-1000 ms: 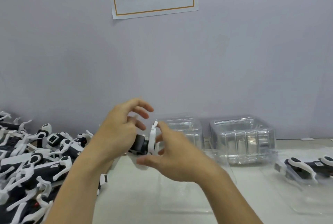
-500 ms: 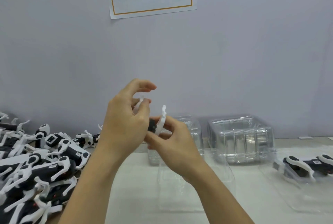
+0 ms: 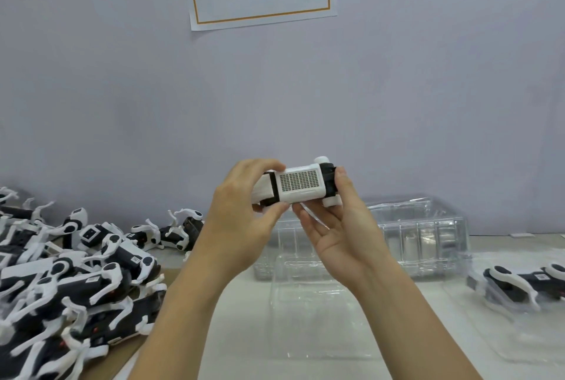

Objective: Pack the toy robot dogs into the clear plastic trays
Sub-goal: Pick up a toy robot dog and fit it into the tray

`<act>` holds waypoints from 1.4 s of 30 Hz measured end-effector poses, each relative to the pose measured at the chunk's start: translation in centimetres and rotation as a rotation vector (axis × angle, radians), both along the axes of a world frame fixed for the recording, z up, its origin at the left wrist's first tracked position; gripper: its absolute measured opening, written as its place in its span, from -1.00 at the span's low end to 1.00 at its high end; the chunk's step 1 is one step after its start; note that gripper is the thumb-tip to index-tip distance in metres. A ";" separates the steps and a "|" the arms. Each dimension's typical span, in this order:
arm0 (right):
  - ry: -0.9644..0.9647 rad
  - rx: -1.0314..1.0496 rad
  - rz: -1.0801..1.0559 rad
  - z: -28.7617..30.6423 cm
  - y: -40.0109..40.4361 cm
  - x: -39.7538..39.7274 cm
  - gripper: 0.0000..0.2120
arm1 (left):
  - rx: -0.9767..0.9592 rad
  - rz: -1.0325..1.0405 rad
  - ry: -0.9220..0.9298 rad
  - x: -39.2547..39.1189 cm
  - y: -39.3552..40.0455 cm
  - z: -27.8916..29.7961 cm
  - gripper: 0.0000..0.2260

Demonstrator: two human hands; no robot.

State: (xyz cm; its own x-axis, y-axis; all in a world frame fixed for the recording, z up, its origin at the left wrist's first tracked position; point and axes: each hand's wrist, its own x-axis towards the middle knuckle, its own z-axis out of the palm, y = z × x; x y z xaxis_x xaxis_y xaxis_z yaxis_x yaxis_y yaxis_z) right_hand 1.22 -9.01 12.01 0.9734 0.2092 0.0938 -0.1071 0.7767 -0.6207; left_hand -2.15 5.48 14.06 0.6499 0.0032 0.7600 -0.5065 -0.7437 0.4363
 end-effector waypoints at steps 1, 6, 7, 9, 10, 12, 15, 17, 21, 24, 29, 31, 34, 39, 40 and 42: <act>-0.015 -0.009 0.027 0.0 -0.1 0.0 -0.63 | -0.060 -0.004 -0.013 0.1 0.1 -0.1 -0.64; -0.152 -0.335 -0.168 1.1 -1.0 0.0 -0.61 | -0.475 0.035 0.007 0.5 0.2 -0.5 -0.75; -0.206 -0.452 -0.302 1.3 -1.2 0.0 -0.70 | -0.560 0.063 0.024 0.7 0.3 -0.5 -0.80; -0.368 -0.678 -0.591 1.3 -1.8 0.0 -0.91 | -0.743 0.074 0.105 1.0 0.8 -0.4 -0.91; -0.488 -0.810 -0.690 1.4 -2.0 -0.1 -0.84 | -0.839 0.042 0.165 1.1 1.1 -0.3 -0.93; -0.745 -1.066 -0.707 1.1 -2.4 0.1 -0.54 | -0.954 -0.037 0.274 1.3 1.3 -0.3 -0.93; -0.907 -1.349 -0.541 0.9 -2.9 0.2 -0.31 | -0.834 -0.058 0.377 1.6 1.2 -0.6 -0.92; -0.923 -1.481 -0.491 0.4 -2.8 0.5 -0.37 | -0.715 -0.065 0.436 1.7 0.7 -0.8 -0.93; -0.871 -1.512 -0.419 -0.5 -2.6 1.1 -0.66 | -0.588 -0.079 0.492 1.9 -0.2 -1.6 -0.86; -0.795 -1.481 -0.474 -0.8 -3.0 1.6 -0.72 | -0.673 -0.157 0.500 2.3 -0.2 -2.2 -0.76; -0.622 -1.608 -0.573 -1.5 -4.5 2.6 -0.78 | -0.407 0.086 0.482 4.0 0.6 -5.4 -0.88; -0.557 -1.666 -0.523 -1.9 -5.3 2.9 -0.79 | -0.331 0.122 0.548 4.5 0.6 -7.3 -0.86; -0.518 -1.731 -0.381 -2.5 -5.8 3.2 -0.84 | -0.339 0.141 0.661 5.1 0.5 -10.0 -0.83; -0.528 -1.689 -0.246 -3.6 -4.6 3.5 -0.86 | -0.548 0.011 0.749 5.5 0.5 -12.0 -0.82; -0.536 -1.671 -0.232 -3.8 -4.3 3.5 -0.87 | -0.562 -0.014 0.741 5.5 0.5 -12.1 -0.81; -0.553 -1.669 -0.196 -4.3 -3.7 3.4 -0.90 | -0.579 -0.043 0.717 5.4 0.4 -12.2 -0.79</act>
State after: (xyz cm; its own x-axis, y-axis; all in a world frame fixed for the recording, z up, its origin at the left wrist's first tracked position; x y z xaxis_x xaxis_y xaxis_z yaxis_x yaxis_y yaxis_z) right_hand 4.61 -12.74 7.68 0.9249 0.3118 0.2178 0.3779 -0.6880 -0.6196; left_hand 3.24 5.87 1.86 0.9729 0.2225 0.0632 0.0063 -0.2987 0.9543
